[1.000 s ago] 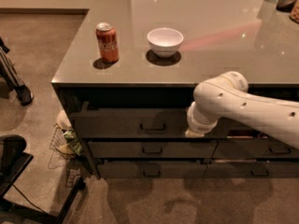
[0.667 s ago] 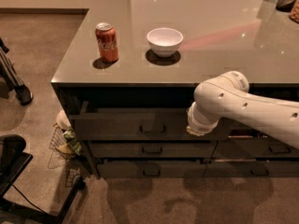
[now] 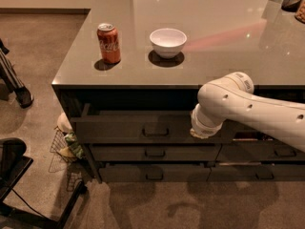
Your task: Open top drawer
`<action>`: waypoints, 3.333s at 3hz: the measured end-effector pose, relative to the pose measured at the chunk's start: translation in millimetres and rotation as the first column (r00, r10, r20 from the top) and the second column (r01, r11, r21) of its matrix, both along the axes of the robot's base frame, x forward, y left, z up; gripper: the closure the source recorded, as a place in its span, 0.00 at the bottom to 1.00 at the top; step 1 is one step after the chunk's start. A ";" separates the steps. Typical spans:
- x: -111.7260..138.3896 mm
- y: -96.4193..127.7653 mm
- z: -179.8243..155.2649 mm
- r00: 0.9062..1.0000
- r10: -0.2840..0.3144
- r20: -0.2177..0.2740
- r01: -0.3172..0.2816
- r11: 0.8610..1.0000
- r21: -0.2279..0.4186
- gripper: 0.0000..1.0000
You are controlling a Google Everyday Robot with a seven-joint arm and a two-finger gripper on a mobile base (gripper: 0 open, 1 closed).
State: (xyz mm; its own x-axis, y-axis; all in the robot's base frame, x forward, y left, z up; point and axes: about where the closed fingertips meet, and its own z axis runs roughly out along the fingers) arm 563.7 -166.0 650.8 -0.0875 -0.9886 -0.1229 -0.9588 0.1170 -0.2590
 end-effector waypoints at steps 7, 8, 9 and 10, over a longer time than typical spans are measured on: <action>-0.8 0.2 0.5 1.000 0.001 -0.003 -0.001 1.000 -0.001 0.00; 8.7 -11.3 9.1 0.998 0.008 -0.058 -0.008 1.000 0.002 0.00; 11.6 -9.3 5.1 0.997 0.015 -0.070 -0.015 1.000 0.006 0.00; 20.2 -1.3 -12.1 0.991 0.021 -0.132 -0.023 1.000 -0.013 0.18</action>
Offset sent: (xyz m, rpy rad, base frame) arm -0.3398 -0.0568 0.2662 -0.3608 0.1343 -0.1690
